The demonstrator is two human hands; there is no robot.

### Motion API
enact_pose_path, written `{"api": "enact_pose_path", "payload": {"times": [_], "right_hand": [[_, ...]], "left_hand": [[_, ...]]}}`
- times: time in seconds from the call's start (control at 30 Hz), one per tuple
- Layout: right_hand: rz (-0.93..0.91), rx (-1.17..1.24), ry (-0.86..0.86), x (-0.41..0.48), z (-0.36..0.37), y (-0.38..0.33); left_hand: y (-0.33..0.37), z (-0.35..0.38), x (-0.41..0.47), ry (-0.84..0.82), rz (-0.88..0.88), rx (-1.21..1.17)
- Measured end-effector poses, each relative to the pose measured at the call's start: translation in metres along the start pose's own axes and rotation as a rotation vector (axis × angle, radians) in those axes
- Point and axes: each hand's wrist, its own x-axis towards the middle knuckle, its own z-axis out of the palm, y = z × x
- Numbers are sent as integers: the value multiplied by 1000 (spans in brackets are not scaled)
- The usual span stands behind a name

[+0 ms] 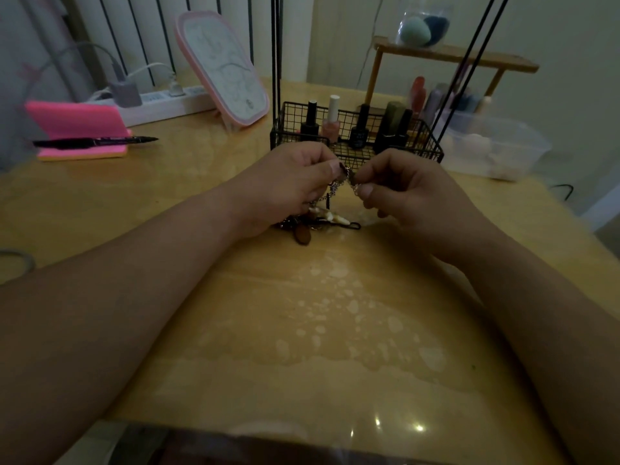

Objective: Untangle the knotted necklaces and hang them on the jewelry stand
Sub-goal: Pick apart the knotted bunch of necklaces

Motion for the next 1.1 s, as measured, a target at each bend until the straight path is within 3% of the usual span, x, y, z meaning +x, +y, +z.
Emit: {"api": "enact_pose_path", "payload": {"times": [0.17, 0.47, 0.7, 0.9, 1.1], "right_hand": [[22, -59, 97, 2, -1, 3], [78, 32, 65, 2, 1, 3], [159, 587, -84, 3, 0, -2], [188, 762, -79, 3, -2, -3], [209, 712, -47, 5, 2, -2]], "left_hand": [[-1, -1, 1, -45, 0, -68], [-1, -1, 1, -132, 7, -164], [-1, -1, 2, -118, -72, -200], [1, -3, 0, -151, -86, -192], [1, -3, -1, -253, -50, -112]]}}
